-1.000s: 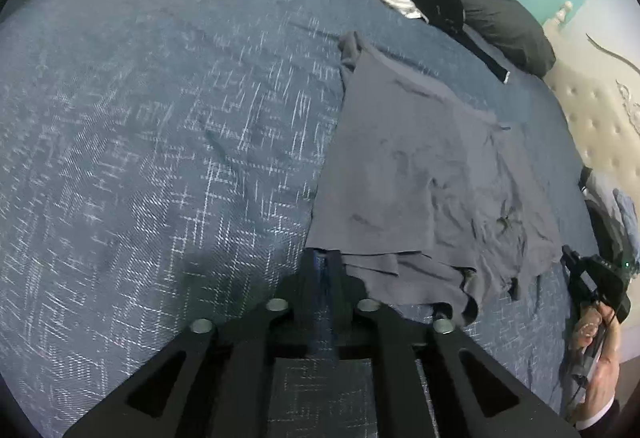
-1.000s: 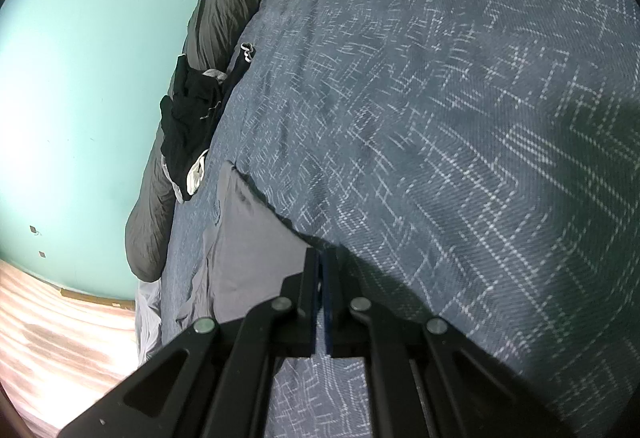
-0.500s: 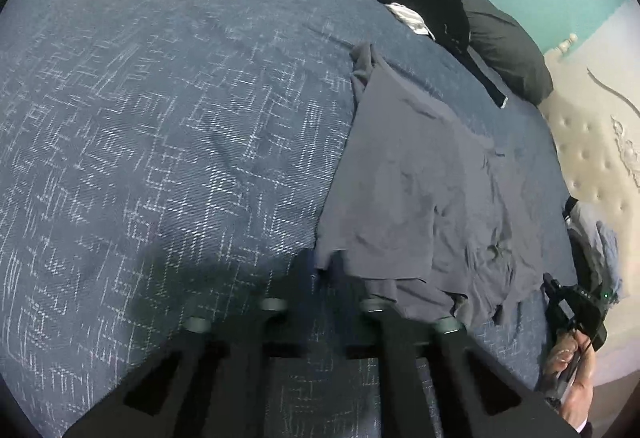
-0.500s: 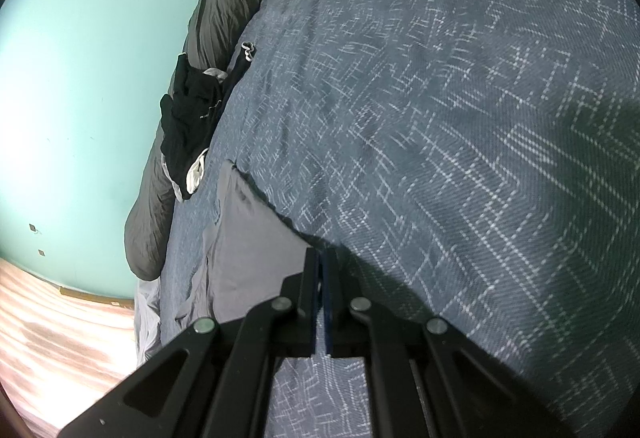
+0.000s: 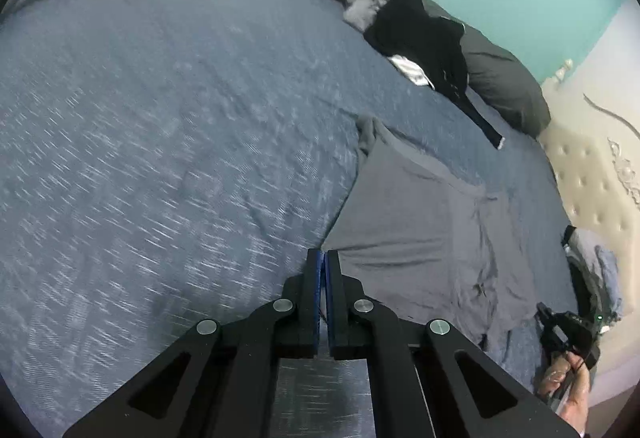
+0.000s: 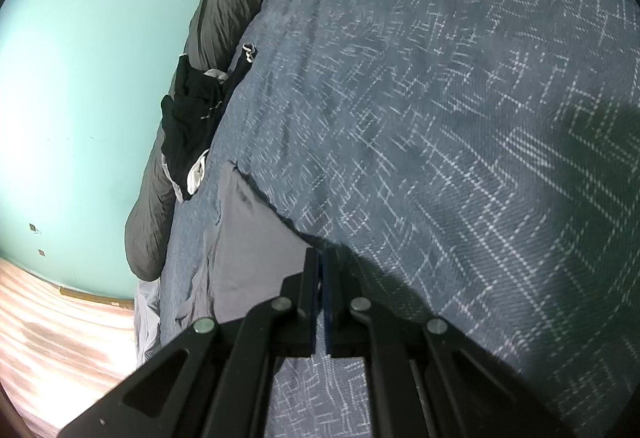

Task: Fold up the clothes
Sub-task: 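Bring both open grippers to the waistband edge of the grey garment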

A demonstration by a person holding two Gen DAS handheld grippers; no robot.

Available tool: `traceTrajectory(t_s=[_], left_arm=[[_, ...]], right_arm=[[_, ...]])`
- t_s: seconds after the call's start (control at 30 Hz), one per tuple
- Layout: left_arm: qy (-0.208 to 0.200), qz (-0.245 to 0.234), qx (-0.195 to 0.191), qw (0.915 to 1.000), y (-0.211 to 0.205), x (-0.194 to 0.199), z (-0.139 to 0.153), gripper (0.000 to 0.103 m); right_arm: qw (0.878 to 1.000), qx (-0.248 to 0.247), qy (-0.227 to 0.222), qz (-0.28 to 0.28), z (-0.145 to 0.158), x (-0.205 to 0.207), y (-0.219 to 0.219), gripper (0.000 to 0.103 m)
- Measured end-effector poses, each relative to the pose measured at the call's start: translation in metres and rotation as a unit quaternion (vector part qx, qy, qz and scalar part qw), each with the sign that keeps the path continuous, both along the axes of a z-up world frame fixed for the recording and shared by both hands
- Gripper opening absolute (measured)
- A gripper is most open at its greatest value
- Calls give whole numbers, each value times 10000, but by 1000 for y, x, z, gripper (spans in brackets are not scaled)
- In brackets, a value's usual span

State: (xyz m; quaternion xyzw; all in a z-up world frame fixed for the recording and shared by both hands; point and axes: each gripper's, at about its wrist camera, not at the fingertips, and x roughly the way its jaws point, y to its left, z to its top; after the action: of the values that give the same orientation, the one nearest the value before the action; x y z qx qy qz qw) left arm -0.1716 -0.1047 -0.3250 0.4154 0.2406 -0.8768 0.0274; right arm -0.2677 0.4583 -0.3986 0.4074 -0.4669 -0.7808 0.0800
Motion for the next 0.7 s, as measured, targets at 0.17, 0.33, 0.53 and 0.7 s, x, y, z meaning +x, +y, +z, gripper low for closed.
traceTrajectory(t_s=[0.17,0.33,0.53,0.7], left_arm=[[-104,101,-167,9998,-7,-1,-4,2],[-514,148,117,9985,-12,-6,-29,2],[-566,254,206,9979,-16,-7,-35,2],[-538,252,210,9980,-14,-9,-37,2]], right_arm=[[10000,23,9,-3,1,0,-1,2],[10000,29,7,-17,1,0,-1,2],[10000,-11,37,-77,2,1,4,2],[9999,-57,108,-94,5,0,8,2]])
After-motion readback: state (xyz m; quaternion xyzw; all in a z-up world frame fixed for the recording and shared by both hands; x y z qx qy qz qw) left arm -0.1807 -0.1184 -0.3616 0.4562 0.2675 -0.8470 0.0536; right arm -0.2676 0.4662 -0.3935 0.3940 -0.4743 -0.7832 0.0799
